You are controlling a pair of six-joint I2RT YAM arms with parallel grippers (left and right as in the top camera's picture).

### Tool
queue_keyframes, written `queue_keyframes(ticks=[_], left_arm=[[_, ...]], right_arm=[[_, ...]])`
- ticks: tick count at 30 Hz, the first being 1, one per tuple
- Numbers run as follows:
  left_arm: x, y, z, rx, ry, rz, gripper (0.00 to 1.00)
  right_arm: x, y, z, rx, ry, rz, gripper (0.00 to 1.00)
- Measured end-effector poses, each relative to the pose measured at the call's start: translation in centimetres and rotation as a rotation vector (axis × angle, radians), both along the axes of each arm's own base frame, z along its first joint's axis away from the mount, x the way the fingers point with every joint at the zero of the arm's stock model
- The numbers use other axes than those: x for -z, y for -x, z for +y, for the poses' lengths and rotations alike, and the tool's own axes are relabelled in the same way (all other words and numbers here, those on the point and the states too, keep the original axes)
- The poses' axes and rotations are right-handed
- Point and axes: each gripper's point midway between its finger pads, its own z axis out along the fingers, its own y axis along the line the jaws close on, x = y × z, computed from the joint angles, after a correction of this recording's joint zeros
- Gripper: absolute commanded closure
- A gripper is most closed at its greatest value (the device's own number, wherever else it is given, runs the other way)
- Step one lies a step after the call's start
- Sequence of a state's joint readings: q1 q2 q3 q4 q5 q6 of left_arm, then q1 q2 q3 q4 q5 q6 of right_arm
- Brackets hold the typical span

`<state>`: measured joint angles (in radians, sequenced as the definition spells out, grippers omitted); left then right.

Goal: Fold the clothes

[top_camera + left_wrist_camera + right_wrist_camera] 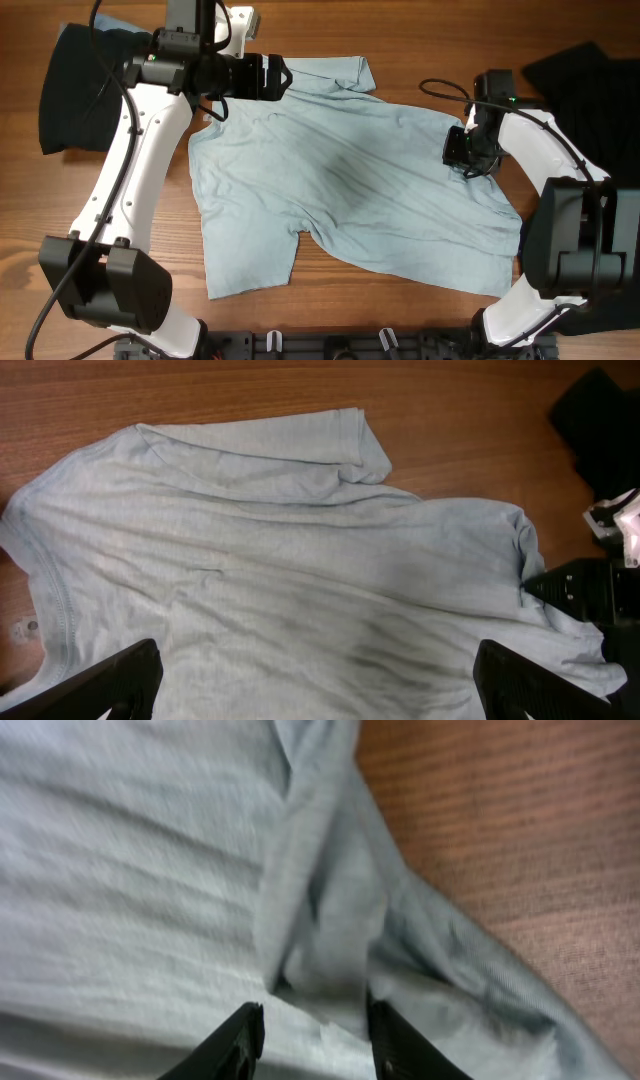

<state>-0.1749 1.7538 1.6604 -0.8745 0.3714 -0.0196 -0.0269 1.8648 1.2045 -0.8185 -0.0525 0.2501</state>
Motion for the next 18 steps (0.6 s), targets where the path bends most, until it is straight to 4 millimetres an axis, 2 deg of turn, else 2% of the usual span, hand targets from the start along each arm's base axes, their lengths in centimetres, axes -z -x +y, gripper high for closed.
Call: queue_keyframes(ticks=[6, 13, 18], left_arm=[[0.0, 0.0, 0.1, -0.004, -0.006, -0.001, 0.0], [0.1, -0.1, 0.2, -0.006, -0.01, -0.001, 0.0], [0.1, -0.1, 0.2, -0.008, -0.012, -0.002, 0.0]], right_arm=[[-0.3, 1.0, -0.4, -0.006, 0.023, 0.045, 0.57], [-3.3, 1.8, -0.5, -0.019, 0.032, 0.02, 0.62], [-2.5, 1.4, -0.5, -0.016, 0.032, -0.009, 0.64]])
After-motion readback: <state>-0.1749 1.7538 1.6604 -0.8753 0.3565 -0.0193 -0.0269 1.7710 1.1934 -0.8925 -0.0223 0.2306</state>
